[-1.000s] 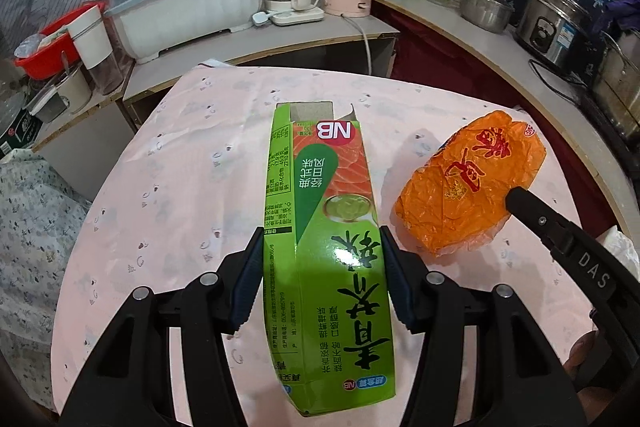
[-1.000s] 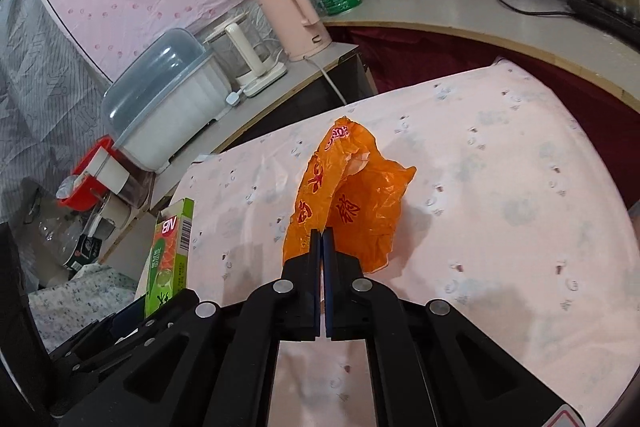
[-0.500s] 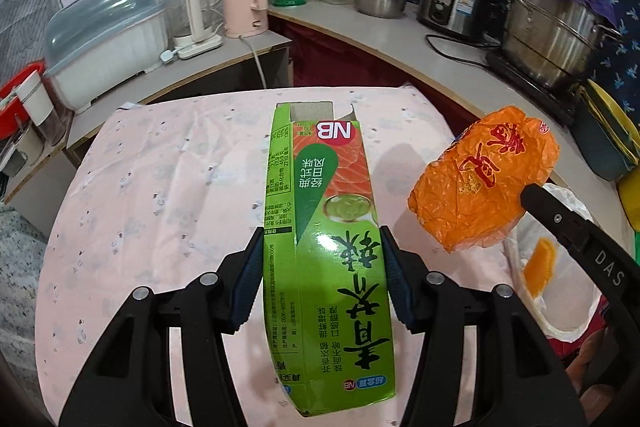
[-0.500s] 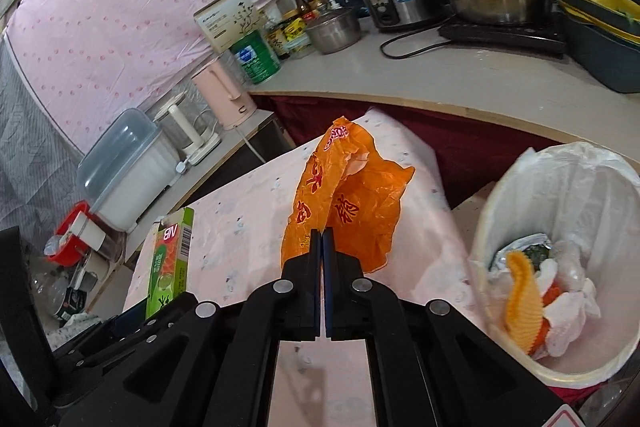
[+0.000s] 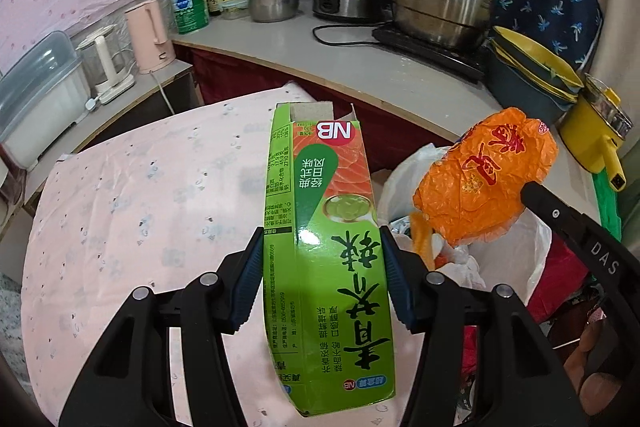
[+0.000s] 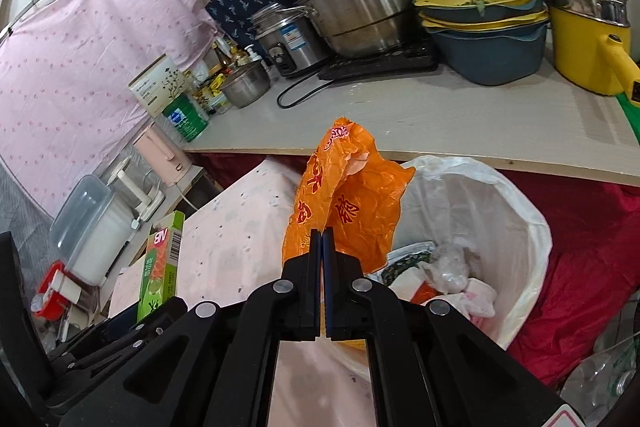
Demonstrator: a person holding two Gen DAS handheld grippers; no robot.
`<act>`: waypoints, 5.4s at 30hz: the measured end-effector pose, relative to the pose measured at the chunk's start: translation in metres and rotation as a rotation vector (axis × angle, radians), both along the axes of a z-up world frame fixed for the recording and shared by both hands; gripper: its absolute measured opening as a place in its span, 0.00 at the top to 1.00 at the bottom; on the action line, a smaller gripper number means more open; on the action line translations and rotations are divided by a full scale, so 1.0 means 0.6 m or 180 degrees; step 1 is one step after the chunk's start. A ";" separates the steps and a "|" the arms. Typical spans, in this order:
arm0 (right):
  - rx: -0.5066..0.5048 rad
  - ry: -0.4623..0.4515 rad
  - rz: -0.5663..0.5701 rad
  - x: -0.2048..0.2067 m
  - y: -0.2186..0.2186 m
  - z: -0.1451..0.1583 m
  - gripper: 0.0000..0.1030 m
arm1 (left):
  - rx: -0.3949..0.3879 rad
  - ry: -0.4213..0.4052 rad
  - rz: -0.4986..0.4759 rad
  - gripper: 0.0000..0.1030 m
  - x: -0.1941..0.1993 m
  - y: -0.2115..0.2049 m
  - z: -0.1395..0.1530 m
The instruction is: Collect trash
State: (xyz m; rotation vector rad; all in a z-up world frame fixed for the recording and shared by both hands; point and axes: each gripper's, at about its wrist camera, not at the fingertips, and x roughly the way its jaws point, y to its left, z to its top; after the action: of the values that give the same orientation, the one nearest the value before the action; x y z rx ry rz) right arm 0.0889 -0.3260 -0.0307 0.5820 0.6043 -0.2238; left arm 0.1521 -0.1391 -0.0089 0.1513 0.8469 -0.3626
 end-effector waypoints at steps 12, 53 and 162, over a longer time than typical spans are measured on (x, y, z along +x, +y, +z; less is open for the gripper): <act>0.0080 0.0009 -0.0352 -0.067 -0.092 -0.019 0.98 | 0.0074 0.0031 -0.0488 0.49 -0.029 -0.120 -0.007; 0.0165 0.0092 -0.0316 -0.048 -0.113 -0.042 0.91 | 0.0085 0.0027 -0.0594 0.27 -0.022 -0.170 -0.031; -0.1267 0.0646 0.0180 -0.142 0.067 -0.031 0.06 | 0.0299 -0.0192 0.0010 0.14 -0.119 0.011 -0.047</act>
State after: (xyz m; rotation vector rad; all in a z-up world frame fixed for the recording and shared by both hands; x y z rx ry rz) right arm 0.0038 -0.2857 -0.0491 0.1580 0.7479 -0.3426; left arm 0.0804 -0.1323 -0.0373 0.2468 0.8048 -0.3140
